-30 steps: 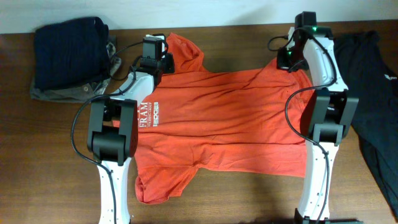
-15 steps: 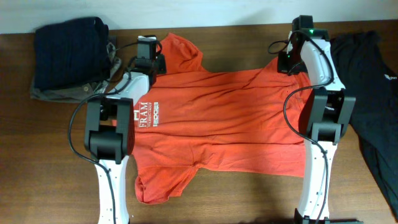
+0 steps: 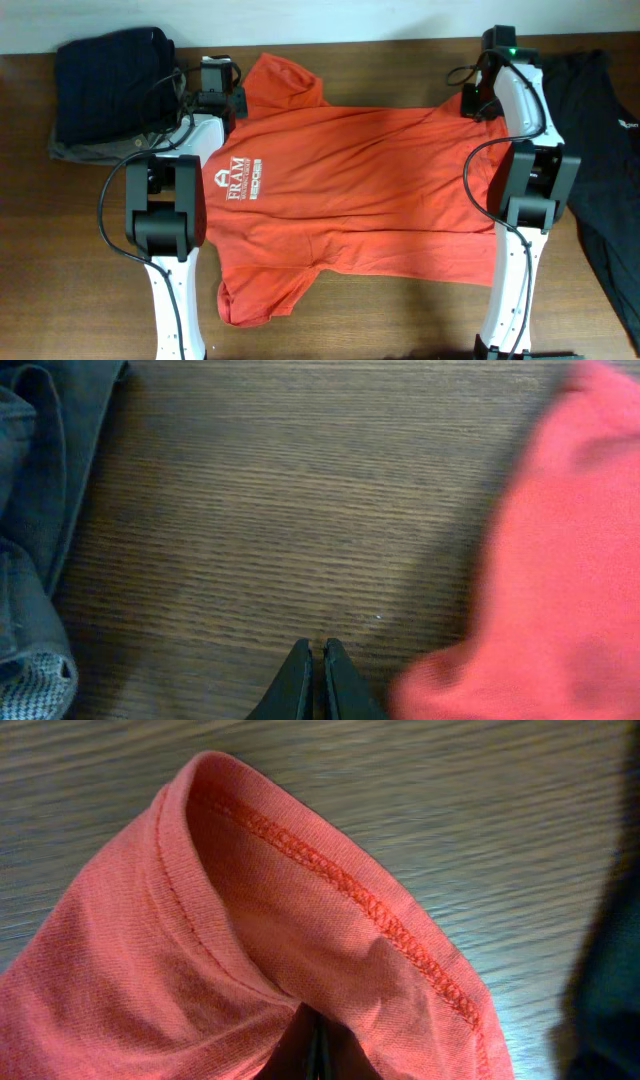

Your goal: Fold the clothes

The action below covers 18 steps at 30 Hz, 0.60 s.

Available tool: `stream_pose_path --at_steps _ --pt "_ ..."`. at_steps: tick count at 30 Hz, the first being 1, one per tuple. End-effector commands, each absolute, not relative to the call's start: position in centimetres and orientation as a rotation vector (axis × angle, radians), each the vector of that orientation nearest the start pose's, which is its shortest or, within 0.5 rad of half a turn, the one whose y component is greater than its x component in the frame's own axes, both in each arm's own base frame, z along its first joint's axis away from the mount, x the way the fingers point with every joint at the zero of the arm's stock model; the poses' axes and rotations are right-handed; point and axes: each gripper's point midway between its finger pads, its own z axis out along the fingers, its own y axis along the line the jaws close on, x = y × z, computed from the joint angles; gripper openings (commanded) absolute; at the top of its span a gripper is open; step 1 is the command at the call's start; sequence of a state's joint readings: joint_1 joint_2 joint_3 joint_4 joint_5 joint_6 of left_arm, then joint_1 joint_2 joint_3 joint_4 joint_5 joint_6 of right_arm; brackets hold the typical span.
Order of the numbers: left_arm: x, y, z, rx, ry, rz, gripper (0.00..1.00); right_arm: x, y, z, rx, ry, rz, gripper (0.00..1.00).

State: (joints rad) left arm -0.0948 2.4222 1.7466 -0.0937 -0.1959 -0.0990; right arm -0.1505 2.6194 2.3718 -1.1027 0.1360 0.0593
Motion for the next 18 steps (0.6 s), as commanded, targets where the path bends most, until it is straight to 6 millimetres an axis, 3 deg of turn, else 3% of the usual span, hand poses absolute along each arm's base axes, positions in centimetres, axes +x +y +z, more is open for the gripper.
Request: stream_pose_path --at_steps 1,6,9,11,13,15,16,18 --pt "62.8 -0.8 1.7 -0.13 2.304 0.243 0.07 53.2 -13.0 -1.7 0.38 2.941 -0.319 0.04" --pt "63.2 -0.3 3.3 -0.128 2.306 0.289 0.06 53.4 -13.1 -1.3 0.381 2.932 -0.326 0.04" --pt "63.9 -1.0 5.6 -0.117 2.297 0.271 0.06 54.3 -12.7 -0.3 0.372 2.903 -0.297 0.04" --pt "64.5 -2.4 7.6 -0.086 2.288 0.211 0.06 55.0 -12.4 0.9 0.366 2.876 -0.266 0.07" --pt "65.3 -5.2 10.1 -0.018 2.272 0.072 0.06 55.9 -11.9 2.3 0.372 2.841 -0.212 0.13" --pt "65.6 -8.6 12.2 0.069 2.251 -0.092 0.06 56.7 -11.2 3.9 0.393 2.805 -0.145 0.42" --pt "65.7 -9.9 12.9 0.104 2.236 -0.153 0.06 57.1 -10.7 4.6 0.382 2.792 -0.095 0.65" --pt "66.0 -12.0 14.1 0.15 2.193 -0.216 0.06 57.6 -9.4 6.1 0.36 2.769 0.014 0.86"
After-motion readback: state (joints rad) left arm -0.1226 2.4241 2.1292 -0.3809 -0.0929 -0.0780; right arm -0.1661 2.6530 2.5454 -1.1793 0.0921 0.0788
